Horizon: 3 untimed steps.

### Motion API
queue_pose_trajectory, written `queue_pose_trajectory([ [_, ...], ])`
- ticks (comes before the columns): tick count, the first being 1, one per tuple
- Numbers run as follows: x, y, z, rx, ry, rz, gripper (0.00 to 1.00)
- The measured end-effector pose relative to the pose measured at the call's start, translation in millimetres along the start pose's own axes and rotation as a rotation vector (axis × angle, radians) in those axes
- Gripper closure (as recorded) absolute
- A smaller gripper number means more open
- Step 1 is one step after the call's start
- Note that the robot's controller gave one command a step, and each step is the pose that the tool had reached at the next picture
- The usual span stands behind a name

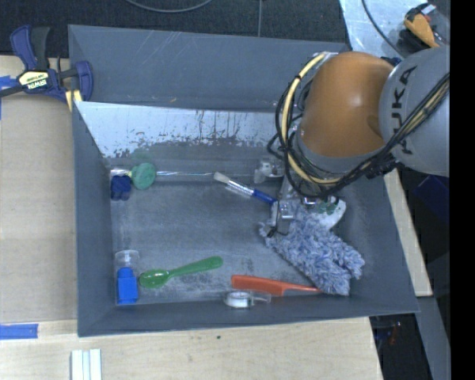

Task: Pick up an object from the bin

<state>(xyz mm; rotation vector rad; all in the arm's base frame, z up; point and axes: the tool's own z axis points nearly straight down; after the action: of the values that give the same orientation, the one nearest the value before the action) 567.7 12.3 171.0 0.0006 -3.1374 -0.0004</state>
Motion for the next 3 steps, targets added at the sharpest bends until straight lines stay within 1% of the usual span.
queue_pose_trajectory([
  [1, -1.9, -0.1, -3.8, 0.000, -0.008, 0.000, 0.00],
  [2, -0.9, -71.6, 101.0, 0.000, -0.008, -0.304, 0.00],
  [3, -1.3, -82.4, 41.3, 0.003, -0.018, -0.455, 0.00],
])
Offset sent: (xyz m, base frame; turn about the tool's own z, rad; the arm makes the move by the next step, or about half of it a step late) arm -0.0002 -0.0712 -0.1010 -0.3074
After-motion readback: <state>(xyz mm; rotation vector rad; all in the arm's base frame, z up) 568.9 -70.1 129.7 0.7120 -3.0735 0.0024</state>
